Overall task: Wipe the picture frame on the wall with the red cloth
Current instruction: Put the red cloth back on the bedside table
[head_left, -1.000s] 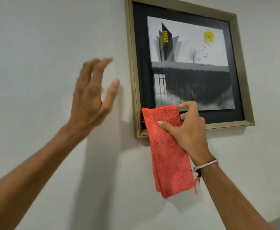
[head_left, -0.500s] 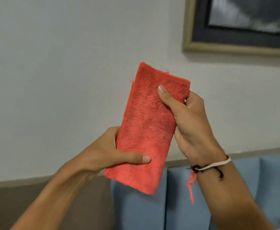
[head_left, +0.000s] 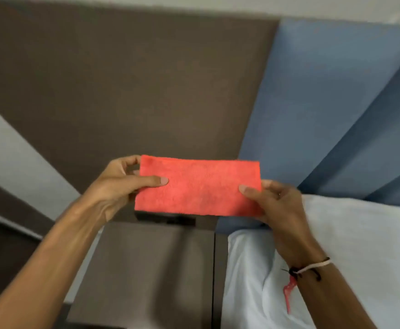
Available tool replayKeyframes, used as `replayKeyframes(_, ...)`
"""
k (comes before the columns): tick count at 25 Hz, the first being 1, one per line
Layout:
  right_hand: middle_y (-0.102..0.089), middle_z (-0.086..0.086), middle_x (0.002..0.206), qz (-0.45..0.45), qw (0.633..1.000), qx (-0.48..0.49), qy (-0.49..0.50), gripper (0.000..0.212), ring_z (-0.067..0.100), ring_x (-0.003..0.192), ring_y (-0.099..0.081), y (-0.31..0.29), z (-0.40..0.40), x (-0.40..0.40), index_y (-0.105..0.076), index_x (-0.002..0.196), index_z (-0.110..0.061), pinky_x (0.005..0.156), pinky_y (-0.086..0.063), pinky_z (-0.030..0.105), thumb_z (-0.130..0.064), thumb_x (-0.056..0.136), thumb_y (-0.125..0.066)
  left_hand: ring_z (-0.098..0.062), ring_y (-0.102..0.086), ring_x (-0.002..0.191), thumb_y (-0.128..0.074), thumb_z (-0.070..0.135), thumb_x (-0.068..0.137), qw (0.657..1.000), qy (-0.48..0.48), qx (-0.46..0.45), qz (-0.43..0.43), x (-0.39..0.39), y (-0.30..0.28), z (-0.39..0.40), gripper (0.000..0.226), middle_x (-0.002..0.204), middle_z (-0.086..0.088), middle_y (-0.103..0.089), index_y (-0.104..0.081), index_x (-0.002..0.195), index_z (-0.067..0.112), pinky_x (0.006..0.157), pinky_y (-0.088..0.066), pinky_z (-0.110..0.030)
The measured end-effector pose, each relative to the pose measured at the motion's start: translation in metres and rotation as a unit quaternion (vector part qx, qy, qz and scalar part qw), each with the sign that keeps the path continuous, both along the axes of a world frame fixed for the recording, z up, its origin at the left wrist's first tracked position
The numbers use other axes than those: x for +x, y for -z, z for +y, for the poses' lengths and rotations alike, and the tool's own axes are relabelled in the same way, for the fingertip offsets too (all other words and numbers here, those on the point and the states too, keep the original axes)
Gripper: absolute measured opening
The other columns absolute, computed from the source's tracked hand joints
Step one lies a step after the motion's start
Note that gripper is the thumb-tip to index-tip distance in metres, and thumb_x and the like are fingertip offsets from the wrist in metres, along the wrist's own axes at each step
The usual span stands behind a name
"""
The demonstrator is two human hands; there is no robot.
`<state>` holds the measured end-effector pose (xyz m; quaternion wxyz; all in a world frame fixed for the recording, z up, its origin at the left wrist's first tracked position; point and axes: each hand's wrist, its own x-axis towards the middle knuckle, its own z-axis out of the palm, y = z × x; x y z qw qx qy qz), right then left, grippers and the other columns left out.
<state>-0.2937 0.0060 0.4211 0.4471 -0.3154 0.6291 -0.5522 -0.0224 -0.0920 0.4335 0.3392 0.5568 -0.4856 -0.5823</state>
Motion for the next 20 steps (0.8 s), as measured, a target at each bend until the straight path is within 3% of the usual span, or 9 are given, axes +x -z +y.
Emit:
replayKeyframes(3,-0.077,0.017,0.090,-0.020,0.993,0.114,0.007,0.008,0.024,0.078,-0.068,0.122,0.012,0.027,-0.074,0.093,0.004,0.077,-0.056,0.036,0.001,0.085,-0.076,-0.009,-0.067,0.062,-0.079,-0.014,0.074,0.994,-0.064,0.067,-0.054,0.001,0.124,0.021,0.039,0.080,0.001,-0.071,-0.066,0.099,0.013,0.061,-0.054,-0.025)
replayKeyframes(6,-0.071,0.013,0.087,0.006,0.973,0.228,0.031,0.008,0.025,0.079,-0.063,0.240,0.010,0.051,-0.074,0.093,0.006,0.069,-0.057,0.030,0.008,0.085,-0.074,-0.003,-0.068,0.057,-0.065,-0.025,0.081,0.986,-0.073,0.122,-0.082,-0.001,0.251,0.045,0.038,0.077,-0.002,-0.067,-0.062,0.090,0.012,0.060,-0.058,-0.023)
replayKeyframes(8,-0.072,0.017,0.093,0.049,0.960,0.273,0.040,0.016,0.027,0.082,-0.065,0.307,0.008,0.062,-0.075,0.099,0.008,0.060,-0.054,0.016,0.007,0.084,-0.075,-0.019,-0.069,0.075,-0.063,-0.024,0.083,0.978,-0.082,0.160,-0.110,-0.006,0.318,0.056,0.034,0.083,-0.012,-0.068,-0.063,0.102,0.004,0.076,-0.060,-0.036)
replayKeyframes(10,-0.075,0.024,0.101,0.095,0.947,0.307,0.022,0.018,0.035,0.092,-0.071,0.360,0.007,0.069,-0.076,0.101,0.008,0.068,-0.054,0.019,0.005,0.084,-0.075,-0.028,-0.063,0.089,-0.065,-0.018,0.083,0.971,-0.086,0.169,-0.144,-0.013,0.369,0.061,0.038,0.096,-0.017,-0.068,-0.063,0.118,-0.003,0.091,-0.057,-0.048)
replayKeyframes(15,-0.072,0.018,0.127,0.109,0.914,0.388,-0.046,0.028,0.038,0.117,-0.066,0.431,0.005,0.075,-0.076,0.116,-0.009,0.107,-0.052,0.041,-0.005,0.093,-0.060,-0.024,-0.064,0.094,-0.072,-0.007,0.083,0.968,-0.063,0.167,-0.176,-0.019,0.431,0.073,0.044,0.108,-0.014,-0.070,-0.064,0.124,0.006,0.087,-0.054,-0.032)
replayKeyframes(18,-0.066,0.020,0.136,0.149,0.906,0.379,-0.113,0.035,0.039,0.126,-0.060,0.422,0.008,0.077,-0.066,0.131,-0.008,0.112,-0.047,0.047,-0.007,0.097,-0.056,-0.031,-0.067,0.114,-0.064,-0.007,0.088,0.966,-0.015,0.157,-0.203,-0.016,0.428,0.077,0.052,0.125,-0.017,-0.070,-0.058,0.137,0.008,0.105,-0.052,-0.039)
replayKeyframes(20,-0.066,0.020,0.133,0.217,0.915,0.308,-0.147,0.049,0.037,0.122,-0.063,0.395,0.008,0.082,-0.053,0.144,-0.013,0.110,-0.049,0.047,-0.005,0.095,-0.052,-0.035,-0.061,0.129,-0.061,-0.005,0.092,0.973,-0.007,0.105,-0.204,-0.012,0.410,0.073,0.058,0.140,-0.019,-0.063,-0.049,0.147,0.008,0.115,-0.046,-0.042)
